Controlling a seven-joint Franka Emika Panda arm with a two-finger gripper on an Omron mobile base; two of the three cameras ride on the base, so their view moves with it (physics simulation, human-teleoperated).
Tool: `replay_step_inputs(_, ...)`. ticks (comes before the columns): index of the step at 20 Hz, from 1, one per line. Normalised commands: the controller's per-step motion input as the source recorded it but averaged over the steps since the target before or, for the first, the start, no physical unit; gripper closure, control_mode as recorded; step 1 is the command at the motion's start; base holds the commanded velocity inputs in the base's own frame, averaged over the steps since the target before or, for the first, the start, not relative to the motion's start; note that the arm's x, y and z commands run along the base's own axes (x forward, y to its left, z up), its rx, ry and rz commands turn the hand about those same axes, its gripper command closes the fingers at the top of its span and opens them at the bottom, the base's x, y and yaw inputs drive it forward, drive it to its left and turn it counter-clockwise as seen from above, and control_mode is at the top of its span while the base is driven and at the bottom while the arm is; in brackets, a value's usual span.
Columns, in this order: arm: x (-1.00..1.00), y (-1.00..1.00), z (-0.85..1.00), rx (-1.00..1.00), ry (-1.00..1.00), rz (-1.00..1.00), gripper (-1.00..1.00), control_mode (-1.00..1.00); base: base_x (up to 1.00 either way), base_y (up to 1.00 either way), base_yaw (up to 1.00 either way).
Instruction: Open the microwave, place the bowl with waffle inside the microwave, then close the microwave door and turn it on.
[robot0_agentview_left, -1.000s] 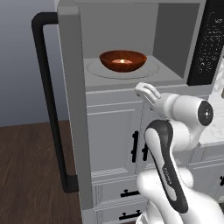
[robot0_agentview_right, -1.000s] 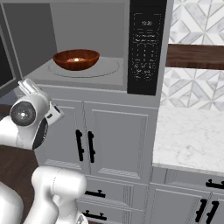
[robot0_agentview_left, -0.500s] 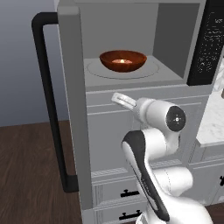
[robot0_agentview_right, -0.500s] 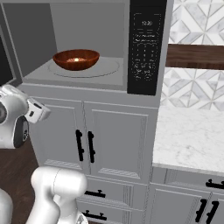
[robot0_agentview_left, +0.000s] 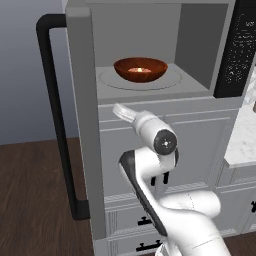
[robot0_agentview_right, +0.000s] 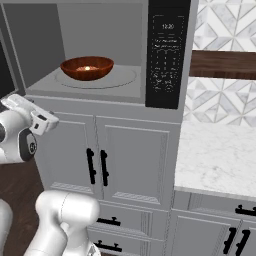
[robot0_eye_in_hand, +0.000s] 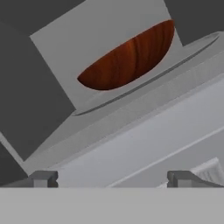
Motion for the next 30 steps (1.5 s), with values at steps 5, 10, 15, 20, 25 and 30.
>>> replay_step_inputs(5,0.47,0.11,-0.17,-0.04,-0.10,-0.02,-1.00,-1.00,0.00,0.00,0.00)
replay_step_inputs(10,0.01,0.31,-0.35,-0.11,-0.13,0.00,-1.00,-1.00,0.00,0.00,0.00)
replay_step_inputs(15,0.00,0.27,-0.30,-0.09,-0.13,0.00,-1.00,-1.00,0.00,0.00,0.00)
replay_step_inputs(20,-0.28,0.54,-0.05,-0.12,-0.15,0.00,-1.00,-1.00,0.00,0.00,0.00)
replay_step_inputs(25,-0.62,0.59,-0.04,-0.12,-0.17,0.00,-1.00,-1.00,0.00,0.00,0.00)
replay_step_inputs(30,-0.80,0.62,0.07,-0.07,-0.25,0.00,-1.00,-1.00,0.00,0.00,0.00)
